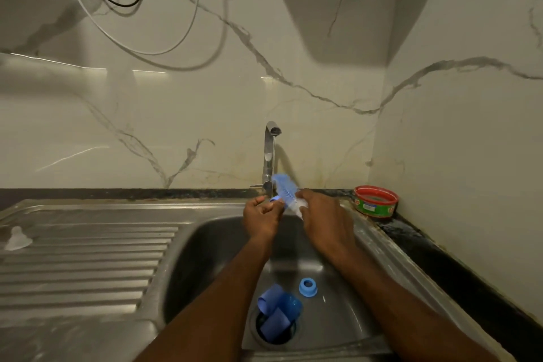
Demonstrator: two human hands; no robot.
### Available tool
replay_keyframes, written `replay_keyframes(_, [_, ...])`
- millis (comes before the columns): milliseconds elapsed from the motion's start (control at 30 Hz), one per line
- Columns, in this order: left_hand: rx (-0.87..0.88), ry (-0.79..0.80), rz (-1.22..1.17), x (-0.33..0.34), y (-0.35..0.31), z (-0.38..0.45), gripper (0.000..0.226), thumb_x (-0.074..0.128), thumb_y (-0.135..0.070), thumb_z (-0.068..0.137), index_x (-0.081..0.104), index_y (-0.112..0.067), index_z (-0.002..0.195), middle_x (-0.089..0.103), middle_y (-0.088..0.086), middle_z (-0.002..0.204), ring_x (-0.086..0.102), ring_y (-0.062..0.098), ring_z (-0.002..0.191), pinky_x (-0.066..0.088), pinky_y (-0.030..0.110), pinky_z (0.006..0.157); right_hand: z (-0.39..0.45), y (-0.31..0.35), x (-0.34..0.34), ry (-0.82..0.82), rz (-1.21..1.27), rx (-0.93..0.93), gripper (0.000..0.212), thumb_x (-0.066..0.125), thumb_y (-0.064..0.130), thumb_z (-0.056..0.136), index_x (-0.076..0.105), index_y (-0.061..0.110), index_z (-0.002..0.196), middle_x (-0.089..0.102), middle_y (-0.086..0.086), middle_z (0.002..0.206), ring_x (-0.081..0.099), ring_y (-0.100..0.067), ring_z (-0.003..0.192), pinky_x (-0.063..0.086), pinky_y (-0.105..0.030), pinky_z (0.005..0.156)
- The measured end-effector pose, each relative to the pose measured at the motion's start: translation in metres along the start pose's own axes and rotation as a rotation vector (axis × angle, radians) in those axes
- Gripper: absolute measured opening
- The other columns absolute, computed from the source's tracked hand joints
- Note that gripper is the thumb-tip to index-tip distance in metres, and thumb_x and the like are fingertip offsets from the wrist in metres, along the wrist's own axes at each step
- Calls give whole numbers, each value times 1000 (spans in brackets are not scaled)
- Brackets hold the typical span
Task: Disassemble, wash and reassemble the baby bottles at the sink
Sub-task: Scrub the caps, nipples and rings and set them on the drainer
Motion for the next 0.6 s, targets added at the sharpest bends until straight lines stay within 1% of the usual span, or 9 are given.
replay_keyframes(33, [-11,-5,6,-4,0,0,49,82,-10,83,51,-23,118,71,12,109,72,26,98,60,44,91,0,4,3,25,-38,-26,54,69,28,94,49,33,144,63,-1,132,62,-23,113,52,-37,91])
replay_keyframes(100, [4,41,56,-7,-1,-1,48,78,-9,86,48,-27,120,69,11,112,71,25,101,60,45,92,2,7,7,50,-105,-11,47,69,29,94,53,31,138,65,-1,127,63,-22,108,53,-37,89])
replay_keyframes(233, [123,247,204,-2,-3,-13,39,76,-13,89,51,-23,118,72,9,106,72,22,96,62,39,86,3,3,4,-64,-201,-12,35,66,30,95,56,31,129,66,-2,120,66,-26,105,55,-38,83])
replay_keyframes(300, [171,271,267,1,-3,-18,36,73,-16,92,53,-22,120,72,5,104,71,22,95,61,39,86,2,-2,-1,-96,-227,-31,30,64,27,95,57,31,124,67,-2,117,67,-27,104,54,-36,79])
replay_keyframes(367, [109,212,233,5,-8,-19,29,64,-12,96,55,-21,123,69,4,107,68,22,91,58,46,88,1,-5,0,-77,-297,-60,31,66,27,94,57,29,124,67,-3,114,68,-27,100,50,-35,73])
replay_keyframes(433, [-47,169,139,7,-15,-19,24,56,-6,98,61,-19,118,66,6,103,62,19,83,57,46,84,-1,-7,1,-31,-325,-74,33,68,31,93,61,29,125,68,-2,114,68,-25,100,51,-35,76])
replay_keyframes(467, [-134,155,97,7,-19,-20,19,55,-6,99,65,-18,111,65,7,98,60,19,81,57,43,79,-3,-8,0,-8,-305,-64,32,67,34,94,62,30,125,69,-1,116,68,-24,102,51,-35,79])
replay_keyframes(533, [-255,137,26,4,-22,-19,9,61,-9,98,67,-14,94,66,8,90,61,20,81,56,35,71,-5,-13,-1,26,-260,-56,32,64,37,95,64,30,126,70,-2,118,67,-24,105,49,-34,80])
replay_keyframes(600, [-230,184,5,0,-17,-15,6,67,-12,96,69,-8,92,71,15,94,66,24,86,58,32,70,-6,-17,-4,48,-242,-46,33,63,38,96,62,30,129,69,-3,121,65,-25,107,46,-34,79])
Point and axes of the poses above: each hand's wrist, its own z-axis towards the middle knuckle, its own x-axis out of the palm, y = z × x, the point moved 1 cm from there along z, towards the middle knuckle
